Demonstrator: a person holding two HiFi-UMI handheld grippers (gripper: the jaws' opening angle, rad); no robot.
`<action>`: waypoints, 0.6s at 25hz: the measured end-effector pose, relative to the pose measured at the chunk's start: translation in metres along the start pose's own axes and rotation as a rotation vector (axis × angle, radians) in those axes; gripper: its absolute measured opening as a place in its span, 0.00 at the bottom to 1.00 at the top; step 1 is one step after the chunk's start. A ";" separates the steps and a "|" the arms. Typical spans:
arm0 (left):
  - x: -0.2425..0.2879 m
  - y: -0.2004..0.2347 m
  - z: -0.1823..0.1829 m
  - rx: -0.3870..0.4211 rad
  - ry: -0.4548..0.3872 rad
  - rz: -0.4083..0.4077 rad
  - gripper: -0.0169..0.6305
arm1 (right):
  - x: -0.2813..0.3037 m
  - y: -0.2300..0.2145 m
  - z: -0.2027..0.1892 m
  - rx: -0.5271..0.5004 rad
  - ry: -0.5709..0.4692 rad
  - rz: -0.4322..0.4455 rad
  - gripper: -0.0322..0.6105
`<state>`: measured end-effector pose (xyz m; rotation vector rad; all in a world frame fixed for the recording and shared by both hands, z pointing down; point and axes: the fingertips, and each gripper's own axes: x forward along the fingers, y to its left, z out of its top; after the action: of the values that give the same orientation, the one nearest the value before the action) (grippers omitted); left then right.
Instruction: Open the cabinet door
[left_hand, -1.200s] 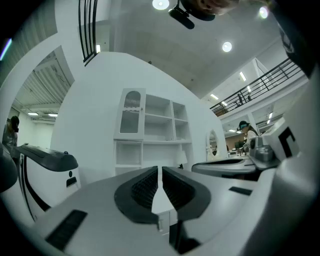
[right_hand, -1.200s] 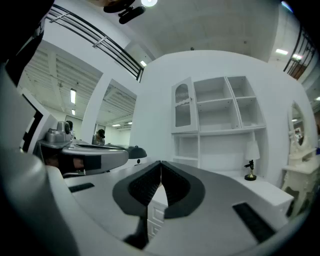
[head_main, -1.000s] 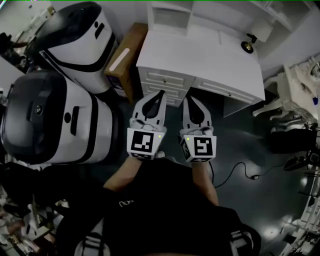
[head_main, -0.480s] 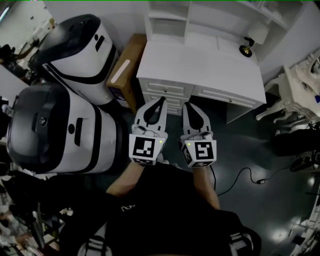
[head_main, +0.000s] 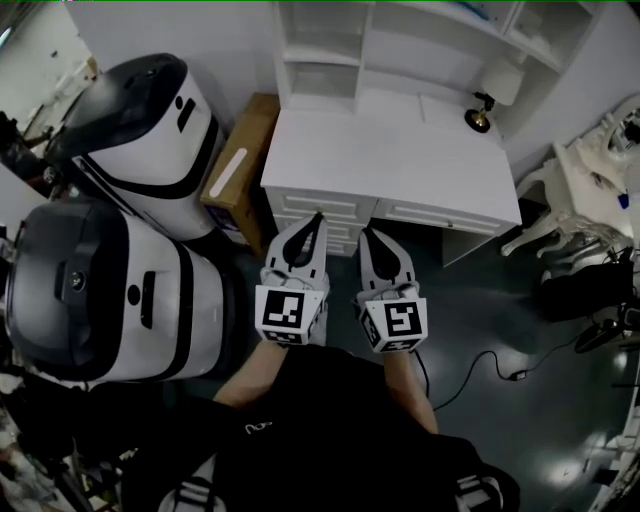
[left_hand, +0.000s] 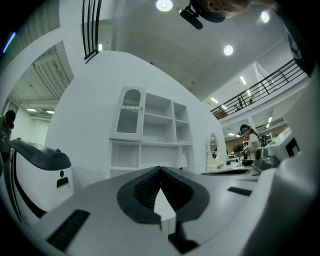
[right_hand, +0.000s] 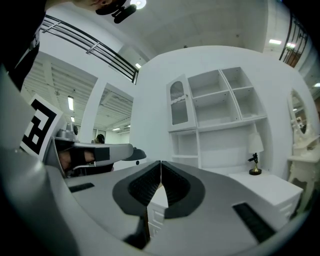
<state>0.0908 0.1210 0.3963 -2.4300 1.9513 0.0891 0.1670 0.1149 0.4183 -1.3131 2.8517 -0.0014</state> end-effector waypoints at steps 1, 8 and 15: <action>0.006 0.001 -0.001 -0.006 0.000 -0.004 0.04 | 0.004 -0.005 0.001 -0.004 0.002 -0.004 0.08; 0.058 0.016 0.007 -0.027 -0.016 -0.022 0.04 | 0.045 -0.037 0.010 -0.002 -0.003 -0.021 0.08; 0.112 0.043 0.007 -0.031 -0.009 -0.028 0.04 | 0.097 -0.062 0.008 0.034 -0.009 -0.016 0.08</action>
<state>0.0729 0.0026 0.3833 -2.4705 1.9262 0.1301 0.1506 0.0007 0.4098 -1.3255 2.8208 -0.0444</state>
